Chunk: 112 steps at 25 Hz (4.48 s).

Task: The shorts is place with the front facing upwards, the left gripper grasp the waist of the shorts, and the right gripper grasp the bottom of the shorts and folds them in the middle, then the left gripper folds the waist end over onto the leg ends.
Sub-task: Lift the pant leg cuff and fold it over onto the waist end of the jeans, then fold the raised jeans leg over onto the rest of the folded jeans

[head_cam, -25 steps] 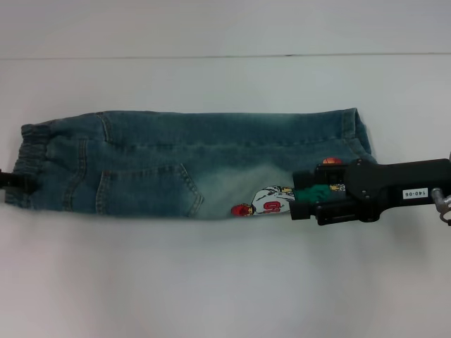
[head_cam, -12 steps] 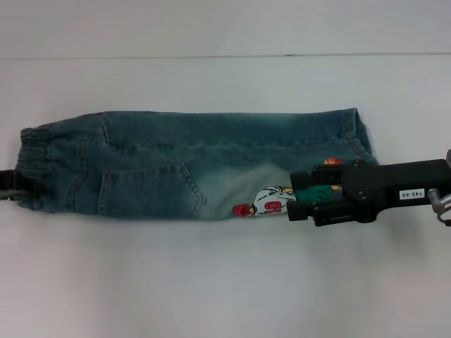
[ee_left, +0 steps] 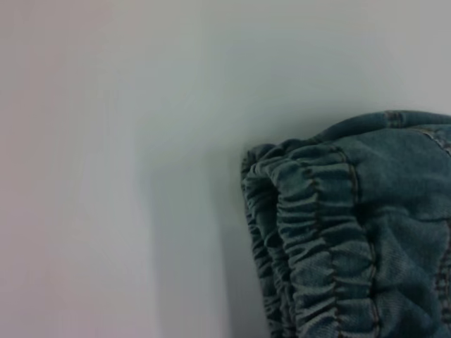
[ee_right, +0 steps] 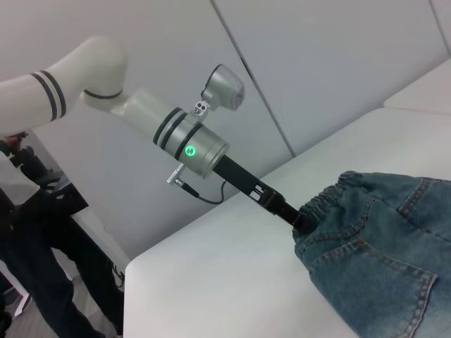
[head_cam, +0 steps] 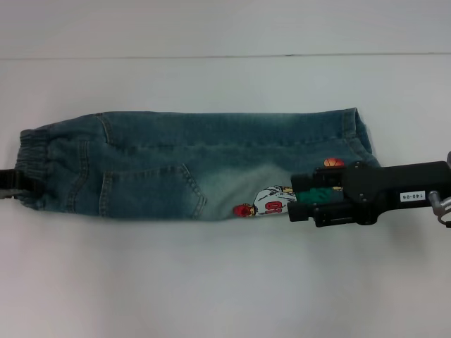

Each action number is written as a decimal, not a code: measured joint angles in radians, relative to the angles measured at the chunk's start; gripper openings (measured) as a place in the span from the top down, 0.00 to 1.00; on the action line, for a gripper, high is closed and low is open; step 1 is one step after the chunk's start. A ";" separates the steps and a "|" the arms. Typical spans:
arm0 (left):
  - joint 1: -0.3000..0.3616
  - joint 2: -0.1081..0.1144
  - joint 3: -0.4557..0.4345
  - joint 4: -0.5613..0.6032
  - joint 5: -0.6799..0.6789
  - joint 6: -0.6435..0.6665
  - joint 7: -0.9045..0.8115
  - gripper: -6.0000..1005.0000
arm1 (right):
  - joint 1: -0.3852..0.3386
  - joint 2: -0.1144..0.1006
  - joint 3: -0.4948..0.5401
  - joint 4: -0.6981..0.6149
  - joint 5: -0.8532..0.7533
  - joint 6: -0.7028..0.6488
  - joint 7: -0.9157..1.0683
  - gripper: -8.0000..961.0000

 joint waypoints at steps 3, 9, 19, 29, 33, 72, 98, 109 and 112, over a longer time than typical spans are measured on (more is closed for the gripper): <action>0.000 0.000 -0.005 0.009 -0.021 0.022 0.016 0.71 | -0.003 0.000 0.000 0.001 -0.005 0.002 -0.011 0.18; 0.006 0.002 -0.008 0.042 -0.075 0.074 0.037 0.79 | -0.003 0.005 -0.002 0.002 -0.030 0.004 -0.042 0.41; -0.001 0.007 -0.007 0.053 -0.091 0.108 0.045 0.95 | -0.002 0.006 -0.003 0.002 -0.035 0.022 -0.057 0.63; -0.019 0.016 -0.008 0.133 -0.148 0.218 0.045 0.95 | -0.011 0.030 0.095 0.030 0.010 0.108 -0.102 0.98; -0.035 0.024 -0.009 0.200 -0.218 0.304 0.038 0.95 | -0.029 0.079 0.159 0.078 0.107 0.266 -0.202 0.98; -0.415 -0.017 0.045 0.221 -0.383 0.447 -0.015 0.95 | 0.302 0.120 0.810 1.017 0.293 1.101 -1.353 0.98; -0.353 -0.044 0.056 0.214 -0.441 0.435 -0.003 0.95 | 0.167 0.093 0.878 0.767 -0.254 0.958 -0.815 0.98; -0.333 -0.144 0.126 0.165 -0.449 0.323 0.060 0.95 | 0.074 0.085 1.063 0.471 0.001 0.561 -0.598 0.98; -0.333 -0.172 0.197 0.126 -0.461 0.254 0.074 0.95 | 0.065 0.082 1.077 0.436 0.145 0.526 -0.575 0.98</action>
